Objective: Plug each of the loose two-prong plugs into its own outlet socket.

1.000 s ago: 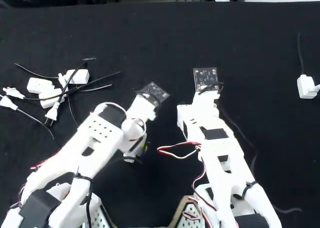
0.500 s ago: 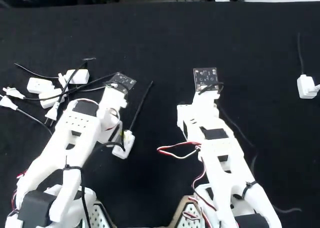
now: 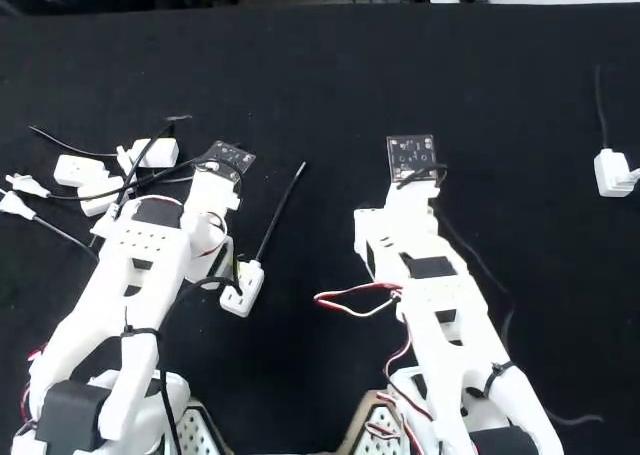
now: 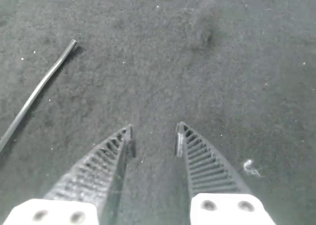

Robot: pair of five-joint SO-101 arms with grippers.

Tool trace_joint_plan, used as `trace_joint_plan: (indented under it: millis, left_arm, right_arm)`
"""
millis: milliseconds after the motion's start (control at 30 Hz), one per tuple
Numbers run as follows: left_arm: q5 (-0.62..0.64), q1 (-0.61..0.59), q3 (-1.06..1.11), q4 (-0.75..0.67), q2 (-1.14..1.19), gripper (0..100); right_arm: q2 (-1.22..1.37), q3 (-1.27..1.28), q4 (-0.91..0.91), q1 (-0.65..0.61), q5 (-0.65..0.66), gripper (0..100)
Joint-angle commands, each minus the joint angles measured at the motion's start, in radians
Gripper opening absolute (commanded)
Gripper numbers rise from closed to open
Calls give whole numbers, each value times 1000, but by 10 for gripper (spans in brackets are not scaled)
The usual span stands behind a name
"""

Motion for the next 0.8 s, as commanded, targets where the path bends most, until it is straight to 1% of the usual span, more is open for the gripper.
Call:
trace_joint_plan:
  millis: [0, 167, 267, 367, 500, 600, 700, 767]
  left_arm:
    - [-3, 33, -21, 0, -15, 223]
    - [-2, 159, -19, 21, -15, 223]
    - [-8, 180, -24, 5, -6, 223]
    - [-8, 114, -15, -74, -8, 223]
    - [-8, -50, -15, -163, -6, 223]
    - [-8, -153, 2, -187, -5, 225]
    - [-12, -188, 50, -186, -5, 227]
    - [-54, -183, 97, -189, -5, 225]
  right_arm:
    - [-38, -12, 6, 15, 11, 134]
    - [-38, -13, 6, 15, 11, 134]
    - [-38, -13, 8, 15, 11, 134]
    - [-38, -13, 8, 15, 11, 134]
    - [-38, -15, 9, 15, 11, 134]
    - [-38, -15, 9, 15, 11, 134]
    - [-38, -16, 9, 14, 11, 134]
    - [-38, -16, 9, -3, 11, 134]
